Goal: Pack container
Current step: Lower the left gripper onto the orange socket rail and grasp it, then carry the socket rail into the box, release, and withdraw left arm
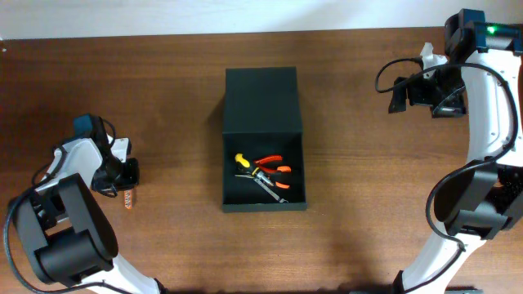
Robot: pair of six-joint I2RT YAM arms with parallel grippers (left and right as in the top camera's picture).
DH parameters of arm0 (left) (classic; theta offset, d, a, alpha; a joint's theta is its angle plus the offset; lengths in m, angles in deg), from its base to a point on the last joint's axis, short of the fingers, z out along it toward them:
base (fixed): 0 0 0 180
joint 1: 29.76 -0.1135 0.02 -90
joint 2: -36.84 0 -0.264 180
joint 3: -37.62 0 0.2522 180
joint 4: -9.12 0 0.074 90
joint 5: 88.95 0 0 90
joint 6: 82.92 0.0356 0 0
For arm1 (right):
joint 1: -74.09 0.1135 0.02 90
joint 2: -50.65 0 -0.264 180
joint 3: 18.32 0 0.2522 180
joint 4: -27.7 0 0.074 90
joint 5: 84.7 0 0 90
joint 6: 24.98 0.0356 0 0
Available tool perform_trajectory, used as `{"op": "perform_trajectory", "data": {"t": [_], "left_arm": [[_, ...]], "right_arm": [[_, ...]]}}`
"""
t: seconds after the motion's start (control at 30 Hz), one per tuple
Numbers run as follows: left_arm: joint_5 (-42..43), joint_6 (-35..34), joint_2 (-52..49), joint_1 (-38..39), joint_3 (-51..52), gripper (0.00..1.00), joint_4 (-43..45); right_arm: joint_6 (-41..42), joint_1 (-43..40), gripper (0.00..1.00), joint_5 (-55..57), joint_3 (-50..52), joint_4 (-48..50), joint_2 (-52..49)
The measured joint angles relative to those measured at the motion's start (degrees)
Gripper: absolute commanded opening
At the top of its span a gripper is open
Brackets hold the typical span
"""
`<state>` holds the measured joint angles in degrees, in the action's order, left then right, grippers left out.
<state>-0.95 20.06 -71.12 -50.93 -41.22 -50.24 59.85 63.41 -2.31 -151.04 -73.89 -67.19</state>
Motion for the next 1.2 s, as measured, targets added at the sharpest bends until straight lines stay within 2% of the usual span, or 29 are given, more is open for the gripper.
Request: {"op": "perform_trajectory", "data": {"t": [0.07,0.13,0.2,0.27,0.4,0.53,0.67,0.8,0.97,1.2], "left_arm": [[0.04,-1.25,-0.55,0.00,-1.20,0.02,-1.90],[0.83,-2.60,-1.46,0.33,-4.59,0.02,-7.39],[2.78,-3.23,-1.66,1.57,-10.67,0.02,-13.75],[3.82,-3.41,-1.53,3.80,-16.17,0.02,-16.35],[5.40,-2.84,1.68,12.68,-29.83,0.02,-19.58],[6.32,2.32,7.02,26.56,-39.01,0.02,-20.37],[7.30,12.57,7.98,41.86,-40.35,0.02,-21.05],[7.78,22.05,6.08,50.25,-40.11,0.02,-22.10],[7.76,29.31,0.07,53.20,-40.13,0.02,-22.53],[7.58,32.30,-12.94,51.84,-39.93,0.02,-22.69]], "right_arm": [[-0.02,0.00,0.99,0.00,0.00,0.02,0.00],[-0.02,0.00,0.99,0.00,0.00,0.02,0.00],[-0.02,0.00,0.99,0.00,0.00,0.07,0.00],[-0.02,0.00,0.99,0.00,0.00,0.04,0.00],[0.00,0.00,0.99,0.00,0.00,0.07,0.00],[-0.02,0.00,0.99,0.00,0.00,0.07,0.00],[-0.02,-0.22,0.99,-0.04,0.00,1.01,0.00],[0.07,-1.77,0.99,-0.42,0.00,1.11,0.00],[0.22,-5.03,0.99,-1.49,0.00,1.09,0.00],[0.22,-5.57,0.99,-1.97,0.00,1.11,0.00]]}}
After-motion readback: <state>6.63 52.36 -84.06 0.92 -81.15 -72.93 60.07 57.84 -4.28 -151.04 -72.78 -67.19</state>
